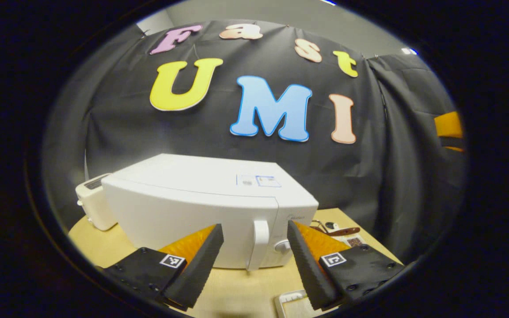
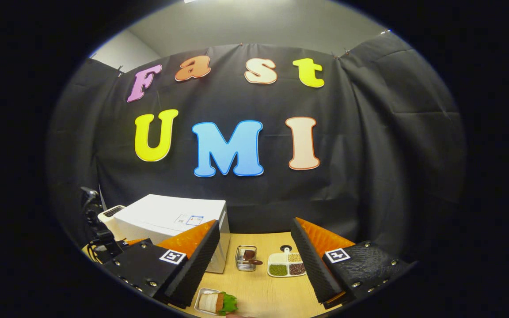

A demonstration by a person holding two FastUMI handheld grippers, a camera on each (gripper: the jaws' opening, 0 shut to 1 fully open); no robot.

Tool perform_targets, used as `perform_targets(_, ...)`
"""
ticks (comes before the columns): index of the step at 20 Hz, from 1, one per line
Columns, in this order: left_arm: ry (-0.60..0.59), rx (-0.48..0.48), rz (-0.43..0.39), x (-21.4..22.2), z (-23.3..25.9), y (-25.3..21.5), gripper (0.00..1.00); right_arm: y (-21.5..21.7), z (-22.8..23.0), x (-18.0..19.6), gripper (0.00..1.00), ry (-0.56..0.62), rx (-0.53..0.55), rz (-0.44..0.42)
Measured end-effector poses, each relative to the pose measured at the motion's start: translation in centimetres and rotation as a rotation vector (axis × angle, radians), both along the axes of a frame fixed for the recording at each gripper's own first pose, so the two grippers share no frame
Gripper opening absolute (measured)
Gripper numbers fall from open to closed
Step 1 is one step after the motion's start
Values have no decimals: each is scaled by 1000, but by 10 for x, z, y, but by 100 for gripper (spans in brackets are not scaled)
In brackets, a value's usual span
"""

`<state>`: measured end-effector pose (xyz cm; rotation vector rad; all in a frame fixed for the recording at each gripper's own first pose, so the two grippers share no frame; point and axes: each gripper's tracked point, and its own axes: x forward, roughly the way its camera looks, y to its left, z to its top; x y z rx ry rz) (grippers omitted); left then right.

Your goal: Open the microwave oven with the left hand, put the food in, and close the microwave oven.

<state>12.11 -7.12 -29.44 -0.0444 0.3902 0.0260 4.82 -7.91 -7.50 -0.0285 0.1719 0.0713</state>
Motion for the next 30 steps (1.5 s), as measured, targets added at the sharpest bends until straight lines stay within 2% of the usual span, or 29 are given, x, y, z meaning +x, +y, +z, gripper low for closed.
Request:
perform_targets(2,37,1,21,10,-25,0,99,-10,-5,6,98,12,-17,2)
perform_targets(4,59,-4,22,23,-43,-3,92,-17,-9,13,98,17,-35,4)
perform_targets(7,110,12,-2,33,-69,-12,87,-23,-18,22,98,40,-32,14)
perform_targets(10,133,32,-11,32,-76,-16,35,-26,-24,27,98,58,-16,14)
perform_targets(12,152,74,-35,32,-74,-16,26,-28,-25,29,98,56,-9,9)
perform_targets(14,168,59,-43,32,-77,-17,13,-28,-27,29,98,60,-8,5)
perform_targets(16,183,53,-59,29,-74,-16,13,-26,-28,28,98,61,-7,0)
perform_targets(18,199,67,-81,28,-75,-16,6,-20,-28,26,98,59,-6,0)
perform_targets(20,212,58,-96,27,-74,-17,6,-15,-26,23,98,54,-12,3)
perform_targets(22,229,63,-121,-1,-73,-17,6,-9,-23,19,98,43,-28,6)
perform_targets(25,233,57,-201,-56,-63,-11,6,3,-27,13,98,51,-13,14)
perform_targets(30,272,94,-326,-121,-51,14,6,39,-29,-6,99,62,-3,50)
